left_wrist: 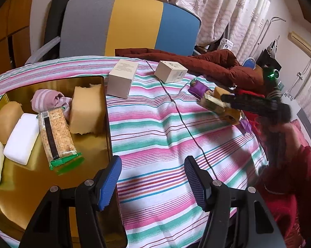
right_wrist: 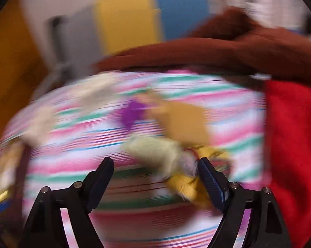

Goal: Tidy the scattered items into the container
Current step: 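Move both open tools from the tray to the scattered items, then grasp the yellow plush toy with the right tool while the left tool grasps the green-white tea box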

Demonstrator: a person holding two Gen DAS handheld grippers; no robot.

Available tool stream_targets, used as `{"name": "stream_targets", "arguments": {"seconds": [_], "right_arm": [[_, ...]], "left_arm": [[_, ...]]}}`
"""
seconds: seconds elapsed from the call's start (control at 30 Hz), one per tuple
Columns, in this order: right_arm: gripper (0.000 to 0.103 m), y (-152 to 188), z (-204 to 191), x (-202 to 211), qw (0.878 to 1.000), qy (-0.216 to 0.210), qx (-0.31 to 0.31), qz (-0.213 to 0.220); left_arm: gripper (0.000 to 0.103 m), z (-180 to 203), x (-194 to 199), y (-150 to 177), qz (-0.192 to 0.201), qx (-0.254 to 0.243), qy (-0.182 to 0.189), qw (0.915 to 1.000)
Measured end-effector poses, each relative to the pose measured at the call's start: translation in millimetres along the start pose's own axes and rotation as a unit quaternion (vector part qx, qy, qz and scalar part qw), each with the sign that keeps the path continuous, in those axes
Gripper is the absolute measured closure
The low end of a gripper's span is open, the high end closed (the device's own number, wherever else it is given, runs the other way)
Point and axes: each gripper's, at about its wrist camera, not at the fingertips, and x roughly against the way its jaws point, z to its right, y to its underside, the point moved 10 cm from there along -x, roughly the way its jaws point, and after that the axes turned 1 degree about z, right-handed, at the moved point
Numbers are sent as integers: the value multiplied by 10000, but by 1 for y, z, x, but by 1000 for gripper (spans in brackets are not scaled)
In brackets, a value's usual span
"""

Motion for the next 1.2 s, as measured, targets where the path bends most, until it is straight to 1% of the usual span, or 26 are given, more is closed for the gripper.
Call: {"name": "stream_targets", "arguments": {"seconds": [0.03,0.07,0.1,0.13,0.2,0.27,0.33,0.37,0.4,0.47,0.53,0.67,0.73,0.77,0.83,0.9,0.97,1.03,1.1,1.13,1.2], "right_arm": [[20,1,-21,3,9990,-440,88,3],[20,0,-40,10,9970,-720,245,118],[20,-3,-49,16,9960,-745,401,277],[19,-6,-54,22,9954,-669,521,436],[17,-10,-47,27,9961,-355,509,623],[17,-11,-21,30,9973,199,241,666],[18,-9,4,26,9958,718,-18,561],[21,-7,19,24,9941,964,-180,459],[23,-7,31,20,9932,1061,-322,363],[23,-4,36,15,9946,856,-546,214],[23,-1,30,9,9965,579,-601,66],[23,9,8,-8,9986,335,-290,-304],[25,18,-2,-17,9983,256,-142,-512],[27,23,-6,-23,9976,232,-70,-651],[41,34,-12,-31,9963,159,22,-847],[51,35,-17,-30,9964,33,66,-841],[53,32,-16,-25,9969,148,156,-753],[53,29,-8,-21,9972,285,51,-682],[53,27,11,-17,9964,520,-248,-626],[53,26,23,-15,9952,630,-442,-610],[53,25,41,-13,9924,711,-829,-573]], "left_arm": [[39,0,-1,-1,4,-11,0,10000],[39,1,0,-1,14,-19,-8,10000],[39,1,-1,-1,16,-21,-18,10000],[39,1,-1,-1,14,-15,-26,10000],[39,2,-2,-1,-6,-2,-13,10000],[39,2,-3,-1,-14,-3,-27,10000],[39,3,-6,-1,-53,5,-10,10000],[39,4,-7,-1,-70,12,11,10000],[39,6,-8,-1,-78,11,17,10000],[39,10,-11,-1,-100,-26,35,9999],[39,13,-15,-2,-124,-75,48,9999],[39,23,-25,-5,-214,-144,94,9996],[39,26,-31,-8,-255,-150,110,9995],[39,28,-34,-10,-266,-147,123,9995],[39,33,-41,-17,-275,-155,122,9994],[39,39,-48,-25,-287,-170,154,9993],[39,48,-58,-34,-303,-220,163,9992],[39,57,-69,-45,-298,-272,206,9990],[38,69,-80,-54,-275,-333,300,9986],[37,79,-88,-60,-294,-337,472,9979],[32,92,-104,-68,-379,-270,693,9965]]}}
